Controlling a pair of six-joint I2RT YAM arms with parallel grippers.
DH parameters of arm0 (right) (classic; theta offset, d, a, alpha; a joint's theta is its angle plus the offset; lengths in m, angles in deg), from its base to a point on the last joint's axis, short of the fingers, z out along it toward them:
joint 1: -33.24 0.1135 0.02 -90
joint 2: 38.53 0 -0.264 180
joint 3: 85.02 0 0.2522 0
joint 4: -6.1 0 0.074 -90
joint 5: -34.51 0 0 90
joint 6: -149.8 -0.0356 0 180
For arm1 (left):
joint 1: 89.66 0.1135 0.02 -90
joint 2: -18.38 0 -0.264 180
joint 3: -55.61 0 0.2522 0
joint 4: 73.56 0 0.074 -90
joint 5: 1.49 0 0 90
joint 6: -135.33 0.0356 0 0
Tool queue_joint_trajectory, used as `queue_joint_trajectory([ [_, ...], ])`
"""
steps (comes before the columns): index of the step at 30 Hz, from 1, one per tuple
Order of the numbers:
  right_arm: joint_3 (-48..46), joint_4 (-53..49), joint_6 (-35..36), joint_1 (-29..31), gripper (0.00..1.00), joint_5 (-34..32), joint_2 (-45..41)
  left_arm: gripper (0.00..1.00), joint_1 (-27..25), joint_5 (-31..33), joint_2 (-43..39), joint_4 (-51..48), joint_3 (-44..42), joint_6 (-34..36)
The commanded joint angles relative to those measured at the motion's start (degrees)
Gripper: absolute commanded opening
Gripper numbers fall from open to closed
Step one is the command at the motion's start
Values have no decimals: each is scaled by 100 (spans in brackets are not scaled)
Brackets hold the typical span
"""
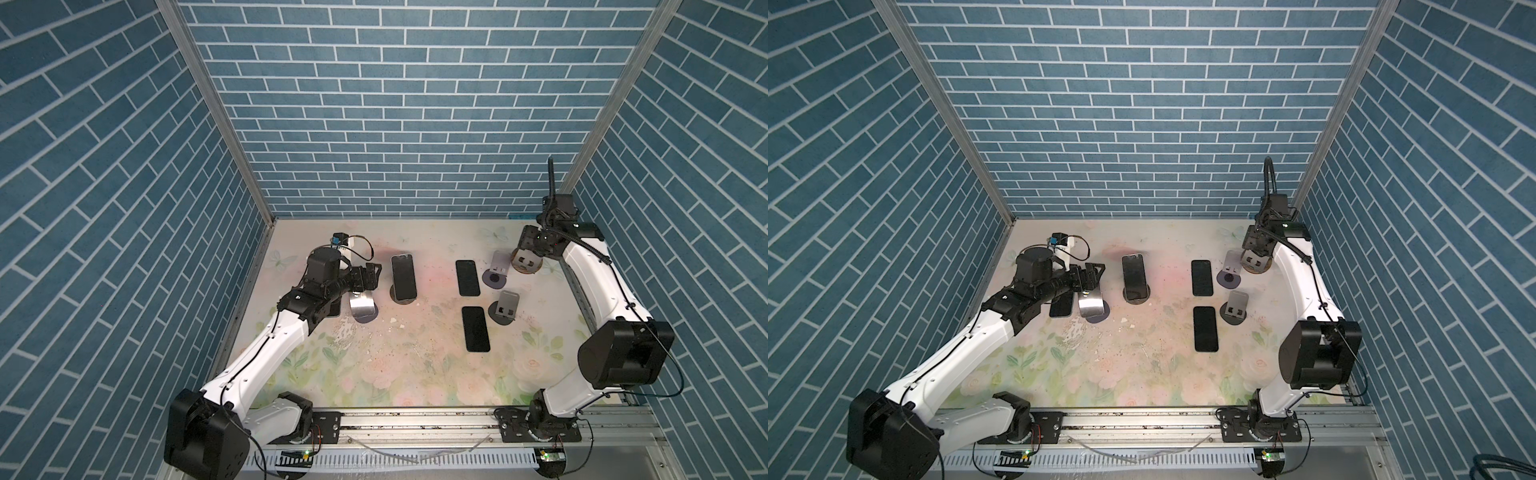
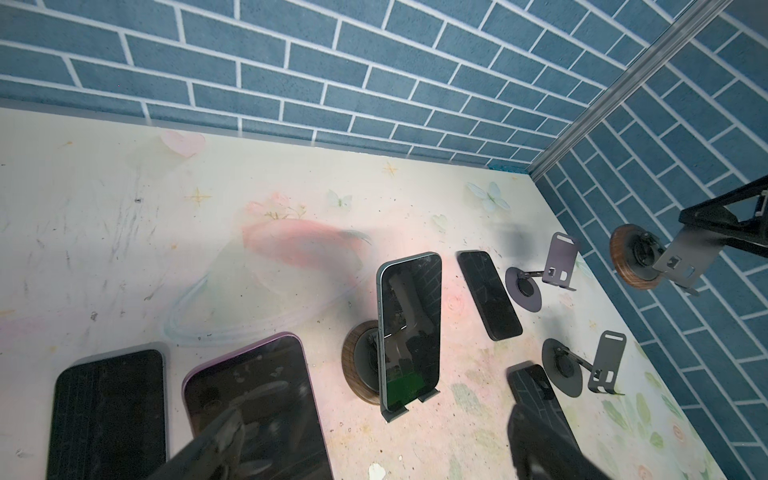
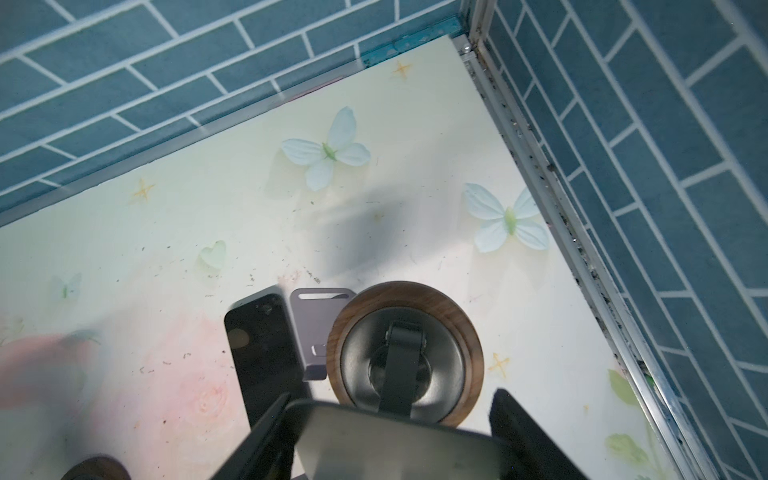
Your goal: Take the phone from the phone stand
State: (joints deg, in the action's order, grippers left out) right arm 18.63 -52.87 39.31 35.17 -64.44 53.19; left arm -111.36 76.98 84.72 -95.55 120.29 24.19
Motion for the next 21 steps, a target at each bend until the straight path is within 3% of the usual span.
queue_joint_trajectory([
  [1, -337, 166, 85, -205, 46, 15, -174, 100, -54, 37, 94, 45, 171, 87],
  [12, -1158, 636, -94, -626, 46, 226, 67, 100, -156, 71, 298, 53, 276, 124],
  [21, -1281, 672, -78, -702, 47, 298, 384, 100, -271, 183, 416, 30, 340, 180],
])
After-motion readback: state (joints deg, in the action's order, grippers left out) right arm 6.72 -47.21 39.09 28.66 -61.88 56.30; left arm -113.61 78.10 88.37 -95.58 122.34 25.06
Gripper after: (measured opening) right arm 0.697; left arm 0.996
